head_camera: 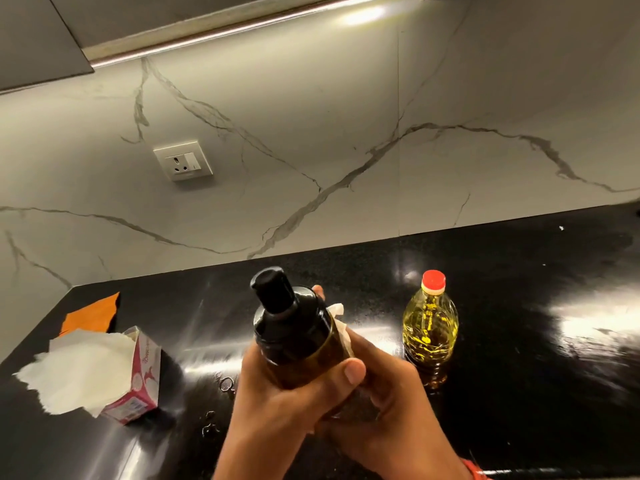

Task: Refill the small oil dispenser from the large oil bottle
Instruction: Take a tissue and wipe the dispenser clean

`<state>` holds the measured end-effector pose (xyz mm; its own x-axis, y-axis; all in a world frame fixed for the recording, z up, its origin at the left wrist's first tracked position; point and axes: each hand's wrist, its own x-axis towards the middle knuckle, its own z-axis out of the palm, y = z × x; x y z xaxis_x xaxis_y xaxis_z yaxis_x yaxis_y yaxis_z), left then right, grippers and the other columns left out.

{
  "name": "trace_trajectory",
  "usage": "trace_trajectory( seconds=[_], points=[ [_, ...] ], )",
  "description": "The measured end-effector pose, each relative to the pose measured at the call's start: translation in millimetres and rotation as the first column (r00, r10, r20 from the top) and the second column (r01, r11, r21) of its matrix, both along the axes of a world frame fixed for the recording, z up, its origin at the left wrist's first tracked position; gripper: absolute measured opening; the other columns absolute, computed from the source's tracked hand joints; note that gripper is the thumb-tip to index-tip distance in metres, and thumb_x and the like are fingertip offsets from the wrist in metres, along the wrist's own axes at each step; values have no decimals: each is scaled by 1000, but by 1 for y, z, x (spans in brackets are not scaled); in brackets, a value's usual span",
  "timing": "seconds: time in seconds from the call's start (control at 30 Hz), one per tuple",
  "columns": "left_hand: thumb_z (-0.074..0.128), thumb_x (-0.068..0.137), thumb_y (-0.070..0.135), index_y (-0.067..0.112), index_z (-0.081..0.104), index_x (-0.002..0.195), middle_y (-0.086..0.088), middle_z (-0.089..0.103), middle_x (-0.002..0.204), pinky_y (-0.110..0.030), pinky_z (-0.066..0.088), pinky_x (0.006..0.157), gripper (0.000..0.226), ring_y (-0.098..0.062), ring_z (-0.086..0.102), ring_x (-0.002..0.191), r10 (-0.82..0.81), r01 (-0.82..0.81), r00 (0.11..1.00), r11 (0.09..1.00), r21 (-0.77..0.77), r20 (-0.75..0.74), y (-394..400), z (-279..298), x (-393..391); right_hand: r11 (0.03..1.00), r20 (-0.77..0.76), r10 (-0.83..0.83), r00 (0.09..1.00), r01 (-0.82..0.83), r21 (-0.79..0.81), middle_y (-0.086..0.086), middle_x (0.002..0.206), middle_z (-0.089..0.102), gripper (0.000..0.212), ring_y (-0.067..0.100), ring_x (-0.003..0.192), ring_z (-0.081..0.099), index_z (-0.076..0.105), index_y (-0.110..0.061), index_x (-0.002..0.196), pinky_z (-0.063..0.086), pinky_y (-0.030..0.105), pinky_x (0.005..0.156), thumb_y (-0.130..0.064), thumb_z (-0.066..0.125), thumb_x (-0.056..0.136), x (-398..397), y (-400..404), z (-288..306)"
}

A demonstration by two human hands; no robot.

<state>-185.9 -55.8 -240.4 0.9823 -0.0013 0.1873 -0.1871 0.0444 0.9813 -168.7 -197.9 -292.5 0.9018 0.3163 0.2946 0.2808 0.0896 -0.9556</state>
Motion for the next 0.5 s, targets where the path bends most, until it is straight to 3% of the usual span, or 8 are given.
trace_trajectory(
  seconds=[0.1, 0.2, 0.3, 0.37, 0.43, 0.5],
  points=[
    [100, 49, 41, 27, 69, 124, 1, 62, 144, -42, 56, 98, 82, -21, 63, 128, -194, 191, 979, 980, -52, -64, 15, 2, 6, 974, -71, 205, 976, -196, 115, 2, 125, 75, 83, 22, 119, 70, 57, -23, 144, 58, 37, 98, 6, 88, 72, -4, -6, 11],
    [99, 54, 38, 26, 65, 130, -1, 53, 152, -51, 50, 106, 84, -25, 53, 138, -192, 181, 979, 974, -132, -72, 13, -4, 8, 971, -63, 215, 975, -206, 123, -1, 122, 76, 78, 19, 118, 70, 62, -27, 140, 58, 37, 98, 1, 90, 72, -5, -8, 13],
    [100, 51, 34, 22, 66, 128, -3, 66, 138, -58, 47, 107, 85, -26, 63, 128, -43, 32, 998, 975, -221, -47, -1, -8, 6, 999, 30, -28, 999, 27, 43, -16, 111, 78, 70, 10, 108, 74, 68, -49, 126, 60, 37, 95, -33, 96, 64, -4, -5, 3],
    [99, 42, 28, 16, 71, 122, -2, 74, 125, -49, 58, 95, 86, -26, 70, 117, 129, -144, 989, 958, -248, -77, -11, -9, 5, 963, 179, -247, 952, 262, -66, -25, 106, 77, 67, 1, 99, 75, 64, -58, 125, 62, 34, 87, -49, 90, 64, -5, -4, -4],
    [97, 40, 27, 10, 69, 124, -5, 74, 123, -43, 62, 85, 91, -29, 71, 114, 256, -278, 960, 924, -262, -116, -19, -13, 4, 933, 308, -284, 908, 336, -128, -21, 121, 73, 70, 0, 108, 71, 55, -51, 140, 61, 31, 88, -42, 84, 76, -7, 1, -9],
    [100, 35, 37, 11, 68, 125, -9, 76, 118, -38, 62, 82, 99, -29, 73, 109, 308, -326, 945, 914, -243, -111, -26, -15, 1, 948, 331, -261, 907, 305, -90, -17, 143, 62, 75, 4, 127, 62, 45, -44, 150, 55, 28, 101, -33, 79, 83, -10, 8, -9]
  ],
)
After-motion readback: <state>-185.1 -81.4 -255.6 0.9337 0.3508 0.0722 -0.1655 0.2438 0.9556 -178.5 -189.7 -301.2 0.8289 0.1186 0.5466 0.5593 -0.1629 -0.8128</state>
